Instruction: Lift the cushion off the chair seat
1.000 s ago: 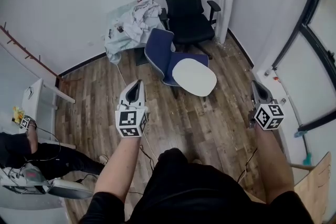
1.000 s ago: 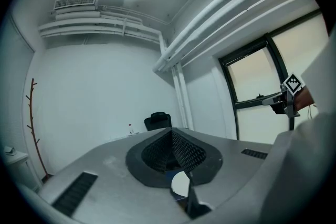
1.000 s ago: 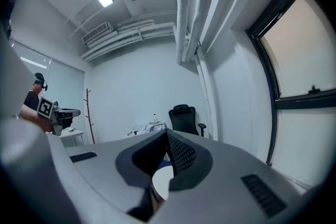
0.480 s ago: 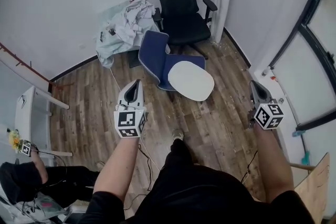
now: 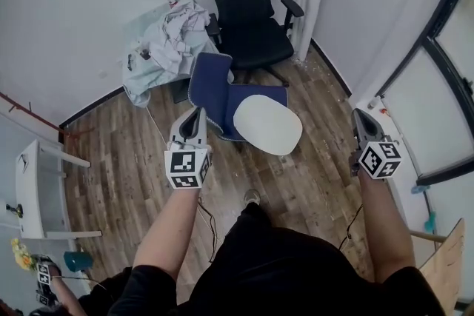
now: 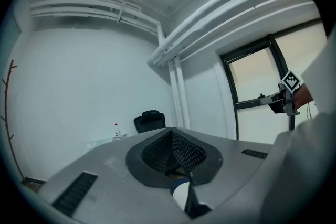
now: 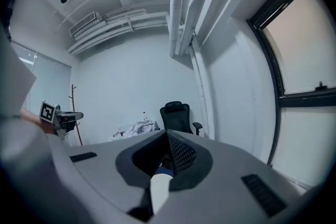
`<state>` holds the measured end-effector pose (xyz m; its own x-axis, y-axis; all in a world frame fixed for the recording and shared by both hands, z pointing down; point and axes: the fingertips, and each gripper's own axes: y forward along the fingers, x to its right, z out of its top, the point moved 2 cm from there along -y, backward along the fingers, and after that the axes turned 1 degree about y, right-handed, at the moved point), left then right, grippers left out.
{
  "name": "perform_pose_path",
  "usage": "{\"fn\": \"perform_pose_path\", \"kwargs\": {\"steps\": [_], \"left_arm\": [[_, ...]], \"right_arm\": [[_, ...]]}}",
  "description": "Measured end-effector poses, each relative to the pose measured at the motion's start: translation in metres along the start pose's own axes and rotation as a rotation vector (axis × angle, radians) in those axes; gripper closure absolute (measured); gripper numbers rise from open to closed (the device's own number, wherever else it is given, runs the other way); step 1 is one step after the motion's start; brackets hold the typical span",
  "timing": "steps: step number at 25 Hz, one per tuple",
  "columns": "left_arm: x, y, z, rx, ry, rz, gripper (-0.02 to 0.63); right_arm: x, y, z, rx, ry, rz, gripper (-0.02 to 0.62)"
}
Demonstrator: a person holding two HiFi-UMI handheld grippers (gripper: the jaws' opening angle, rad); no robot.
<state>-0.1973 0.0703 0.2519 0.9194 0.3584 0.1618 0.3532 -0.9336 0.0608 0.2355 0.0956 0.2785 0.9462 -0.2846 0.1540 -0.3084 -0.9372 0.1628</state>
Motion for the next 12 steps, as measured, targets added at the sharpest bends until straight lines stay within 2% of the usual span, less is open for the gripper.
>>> {"fn": "perform_pose_path", "kwargs": {"steps": [7,12], "left_arm": [[-0.035,0.065,0.008,0.018,0.008,-0.036,0.601],[-0.062,0.106,-0.007,0.0,0.007,-0.068,0.601]], "right_arm": [[-0.007,0.064,0.015,0.003,-0.002,-0.01,0.584],[-0.007,0.11,0.015,-0.013,-0.001,-0.03,0.584]]}}
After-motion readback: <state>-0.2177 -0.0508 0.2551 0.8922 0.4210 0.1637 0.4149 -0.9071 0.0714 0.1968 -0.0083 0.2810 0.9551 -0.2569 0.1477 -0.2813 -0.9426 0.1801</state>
